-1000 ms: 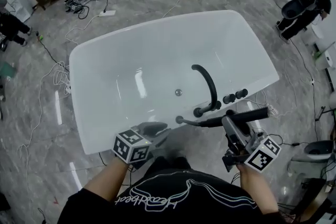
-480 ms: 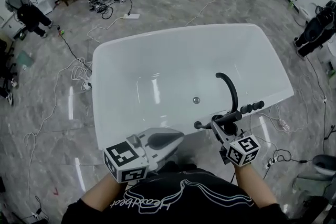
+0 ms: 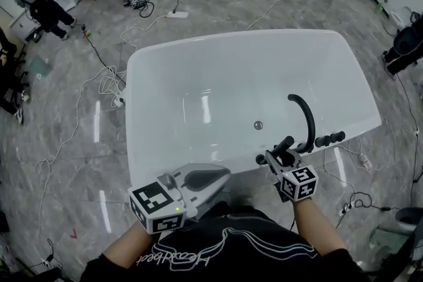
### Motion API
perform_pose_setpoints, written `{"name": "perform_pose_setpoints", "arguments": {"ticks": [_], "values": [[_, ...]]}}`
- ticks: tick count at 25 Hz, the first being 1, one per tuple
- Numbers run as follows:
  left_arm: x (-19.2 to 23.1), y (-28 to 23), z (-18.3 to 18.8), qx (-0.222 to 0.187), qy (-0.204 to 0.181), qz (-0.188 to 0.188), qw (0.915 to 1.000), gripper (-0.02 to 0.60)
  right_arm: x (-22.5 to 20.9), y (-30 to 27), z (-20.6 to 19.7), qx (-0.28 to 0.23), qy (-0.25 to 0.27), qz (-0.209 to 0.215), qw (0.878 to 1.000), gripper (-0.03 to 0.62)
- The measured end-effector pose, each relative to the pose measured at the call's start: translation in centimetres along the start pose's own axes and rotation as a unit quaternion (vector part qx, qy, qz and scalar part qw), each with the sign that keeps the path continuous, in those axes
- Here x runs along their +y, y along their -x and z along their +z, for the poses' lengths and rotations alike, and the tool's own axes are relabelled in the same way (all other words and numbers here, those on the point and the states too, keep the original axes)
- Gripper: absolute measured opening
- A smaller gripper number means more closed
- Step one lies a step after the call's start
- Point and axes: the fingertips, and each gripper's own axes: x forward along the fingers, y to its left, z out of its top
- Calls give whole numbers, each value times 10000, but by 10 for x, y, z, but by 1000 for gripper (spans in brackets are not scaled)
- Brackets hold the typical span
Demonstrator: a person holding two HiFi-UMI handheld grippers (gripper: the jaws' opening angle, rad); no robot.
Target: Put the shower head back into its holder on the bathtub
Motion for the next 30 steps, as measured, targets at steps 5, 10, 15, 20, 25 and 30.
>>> {"name": "perform_pose_setpoints", "arguments": {"ticks": [5,10,15,20,25,30], "values": [[23,2,-6,46,182,137,9997,5,-12,-24,-26,315,-22,-158,9994,137],[45,2,-15,136,322,185,9992,5,-20,-43,-58,666,-12,-252,9975,137],[59,3,-21,205,450,265,9984,5,-22,-49,-82,1006,162,-261,9945,137],[74,3,-30,301,577,344,9973,5,-17,-61,-99,1303,512,-252,9898,137],[74,-2,-39,387,598,335,9969,5,-13,-65,-107,1341,564,-276,9890,137],[61,-5,-48,432,505,335,9972,5,-7,-56,-98,1076,432,-220,9930,152]]}}
